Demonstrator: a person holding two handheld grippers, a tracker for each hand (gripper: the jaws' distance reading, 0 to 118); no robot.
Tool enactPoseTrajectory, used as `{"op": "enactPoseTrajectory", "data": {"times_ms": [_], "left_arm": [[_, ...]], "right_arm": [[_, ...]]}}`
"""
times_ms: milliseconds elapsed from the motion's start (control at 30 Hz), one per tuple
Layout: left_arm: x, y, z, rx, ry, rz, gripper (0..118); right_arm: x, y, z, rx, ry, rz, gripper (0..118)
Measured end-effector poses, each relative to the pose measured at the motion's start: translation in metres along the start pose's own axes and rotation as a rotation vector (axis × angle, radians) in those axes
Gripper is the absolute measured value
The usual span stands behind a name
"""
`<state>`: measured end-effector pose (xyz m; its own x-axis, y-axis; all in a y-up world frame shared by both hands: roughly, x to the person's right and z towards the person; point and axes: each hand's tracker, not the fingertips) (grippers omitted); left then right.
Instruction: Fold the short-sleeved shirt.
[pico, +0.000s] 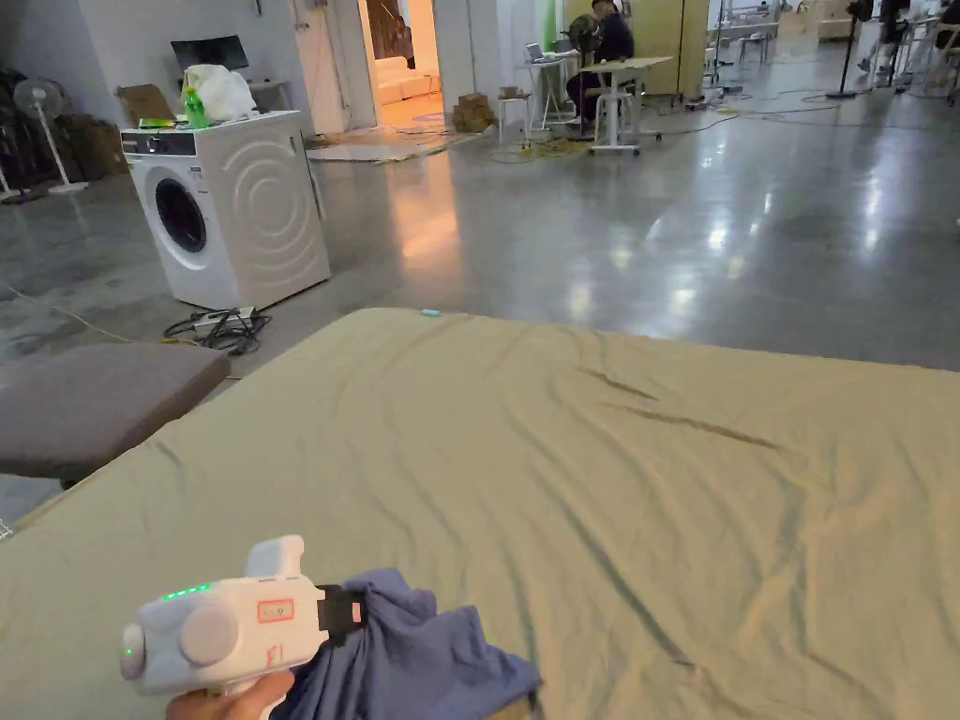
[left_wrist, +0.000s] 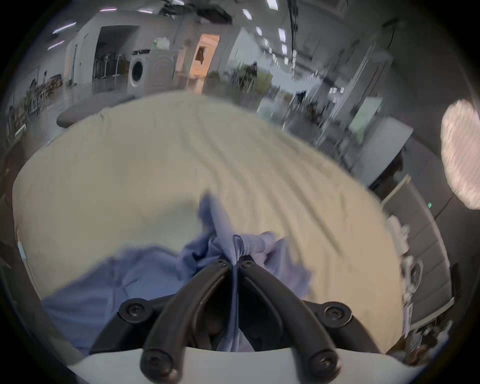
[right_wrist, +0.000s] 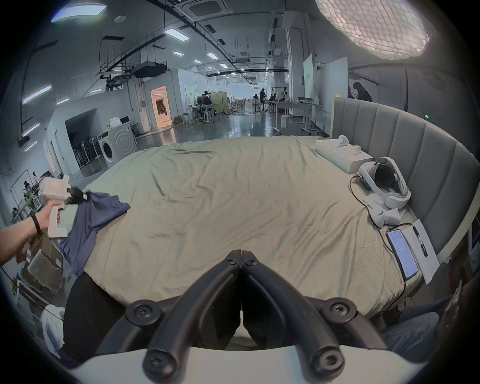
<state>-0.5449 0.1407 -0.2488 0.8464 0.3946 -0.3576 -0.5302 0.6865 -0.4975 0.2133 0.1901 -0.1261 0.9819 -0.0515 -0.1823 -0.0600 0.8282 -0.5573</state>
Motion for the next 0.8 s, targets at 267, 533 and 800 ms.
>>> {"op": "enactPoseTrajectory", "data": {"times_ms": [267, 533, 800], "left_arm": [[0.122, 0.103, 0.037, 0.119, -0.078, -0.273, 3], [0.296, 0.046, -0.041, 0.012, -0.339, -0.440, 3], [0.428, -0.183, -0.119, -0.348, -0.616, -0.444, 3]], "right_arm": [[0.021, -0.021, 0.021, 0.017, -0.014, -0.101, 0], [0.051, -0.044, 0.045, 0.009, -0.064, -0.190, 0], [0.082, -0.066, 0.077, 0.002, -0.146, -0.319, 0]]}}
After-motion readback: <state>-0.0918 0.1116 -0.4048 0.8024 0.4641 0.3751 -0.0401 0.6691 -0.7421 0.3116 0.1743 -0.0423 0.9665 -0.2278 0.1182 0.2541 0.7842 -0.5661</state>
